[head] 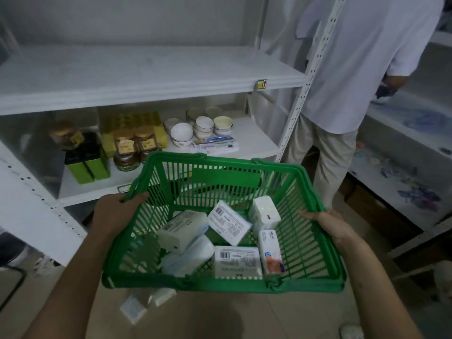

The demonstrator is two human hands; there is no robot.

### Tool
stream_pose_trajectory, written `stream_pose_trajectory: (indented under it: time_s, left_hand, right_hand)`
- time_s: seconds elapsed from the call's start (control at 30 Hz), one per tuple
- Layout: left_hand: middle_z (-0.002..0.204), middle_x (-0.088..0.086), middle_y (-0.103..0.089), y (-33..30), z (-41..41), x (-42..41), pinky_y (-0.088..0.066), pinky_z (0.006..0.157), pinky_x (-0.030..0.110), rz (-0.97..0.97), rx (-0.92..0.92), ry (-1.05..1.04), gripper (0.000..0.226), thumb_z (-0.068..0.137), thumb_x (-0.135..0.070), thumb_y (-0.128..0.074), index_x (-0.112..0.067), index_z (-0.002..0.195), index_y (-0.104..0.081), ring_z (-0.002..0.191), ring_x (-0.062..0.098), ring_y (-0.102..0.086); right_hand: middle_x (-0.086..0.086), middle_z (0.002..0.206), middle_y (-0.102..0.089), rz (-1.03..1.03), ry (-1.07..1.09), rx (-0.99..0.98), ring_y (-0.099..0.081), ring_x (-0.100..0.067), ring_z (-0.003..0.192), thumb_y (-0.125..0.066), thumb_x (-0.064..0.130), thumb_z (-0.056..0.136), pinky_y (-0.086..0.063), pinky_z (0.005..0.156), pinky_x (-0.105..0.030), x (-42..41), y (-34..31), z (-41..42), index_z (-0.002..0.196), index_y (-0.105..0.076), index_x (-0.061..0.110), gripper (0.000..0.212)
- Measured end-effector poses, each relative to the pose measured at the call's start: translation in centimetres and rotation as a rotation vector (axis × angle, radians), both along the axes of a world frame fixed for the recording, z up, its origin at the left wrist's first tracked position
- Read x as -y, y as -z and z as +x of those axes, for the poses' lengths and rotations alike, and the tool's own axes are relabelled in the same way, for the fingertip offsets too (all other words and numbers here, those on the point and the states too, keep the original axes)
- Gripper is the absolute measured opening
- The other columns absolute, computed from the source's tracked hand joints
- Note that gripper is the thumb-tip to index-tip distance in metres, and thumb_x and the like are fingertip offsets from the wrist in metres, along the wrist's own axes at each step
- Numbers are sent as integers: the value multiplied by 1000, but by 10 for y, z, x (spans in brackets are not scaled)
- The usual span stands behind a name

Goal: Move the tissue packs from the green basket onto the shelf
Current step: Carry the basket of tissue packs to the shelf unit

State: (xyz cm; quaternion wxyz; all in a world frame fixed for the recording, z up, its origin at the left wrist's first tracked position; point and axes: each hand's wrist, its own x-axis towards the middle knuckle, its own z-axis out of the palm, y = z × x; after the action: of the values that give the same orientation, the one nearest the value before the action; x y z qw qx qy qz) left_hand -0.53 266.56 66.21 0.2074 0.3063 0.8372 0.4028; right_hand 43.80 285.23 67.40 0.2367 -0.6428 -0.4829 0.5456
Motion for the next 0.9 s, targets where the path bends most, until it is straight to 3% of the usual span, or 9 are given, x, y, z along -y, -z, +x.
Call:
stream_pose_trajectory:
  time_s: [0.1, 0.2, 0.33, 0.4, 0.47, 0.53, 0.63, 0.73, 0.9]
  left_hand:
    - [67, 9, -74, 11, 4, -23, -48, 58, 26, 7, 20, -40, 40, 89, -53, -75, -18, 70, -75, 68, 28, -70]
    - [63, 8, -67, 26, 11, -48, -42, 56, 28, 2, 12, -82, 41, 90, -46, -77, -6, 80, -80, 64, 28, -65]
    - [35, -2, -53, 55, 32, -77, -37, 52, 27, -68, 47, -271, 55, 87, -48, -79, -8, 51, -63, 49, 25, -58]
    - [30, -1, -46, 75, 42, -89, -36, 51, 28, -89, 39, -334, 59, 87, -47, -79, -8, 48, -58, 44, 24, -53]
    - [40, 8, -55, 99, 51, -97, -39, 53, 31, -99, 37, -353, 56, 88, -47, -78, -4, 55, -67, 47, 27, -55]
    - [51, 18, -62, 126, 59, -103, -43, 57, 34, -100, 38, -369, 47, 89, -48, -78, -7, 67, -76, 53, 30, -61]
    - [47, 9, -62, 176, 62, -110, -43, 55, 31, -116, 37, -410, 43, 88, -48, -78, -16, 60, -71, 53, 28, -63]
    - [34, -4, -53, 230, 56, -116, -40, 51, 26, -156, 70, -458, 52, 89, -44, -79, -16, 49, -60, 45, 20, -55]
    - [39, 4, -46, 339, 34, -128, -38, 51, 30, -195, 56, -463, 59, 90, -44, -77, -8, 50, -55, 44, 24, -47]
  right_hand:
    - [-6, 65, -78, -30, -38, 21, -72, -25, 60, -81, 17, 87, -58, 63, -31, -41, 11, -4, 99, -71, 11, 17]
    - [-24, 95, -78, -87, -86, 27, -73, -36, 78, -81, 17, 87, -60, 83, -45, -86, 26, -8, 110, -72, 4, 28]
    - [-17, 82, -78, -103, -166, 60, -71, -32, 71, -78, 14, 89, -59, 77, -40, -148, 55, -15, 109, -71, 2, 25]
    - [-17, 85, -75, -93, -199, 92, -69, -32, 79, -78, 14, 88, -57, 87, -46, -177, 75, -22, 109, -71, 3, 25]
    - [-20, 100, -71, -105, -218, 124, -66, -35, 95, -77, 16, 90, -52, 100, -50, -199, 96, -30, 111, -70, 5, 25]
    - [-18, 106, -67, -112, -233, 162, -64, -35, 100, -76, 17, 91, -51, 98, -46, -218, 123, -36, 109, -67, 7, 23]
    - [-19, 97, -68, -56, -233, 245, -68, -41, 99, -79, 16, 86, -54, 86, -49, -243, 175, -45, 99, -67, 5, 20]
    - [-22, 89, -66, -29, -288, 293, -66, -38, 84, -80, 13, 84, -51, 73, -45, -260, 235, -56, 107, -69, -6, 31]
    - [-32, 90, -73, 1, -332, 357, -71, -39, 80, -79, 15, 86, -58, 75, -51, -272, 353, -78, 103, -72, -5, 27]
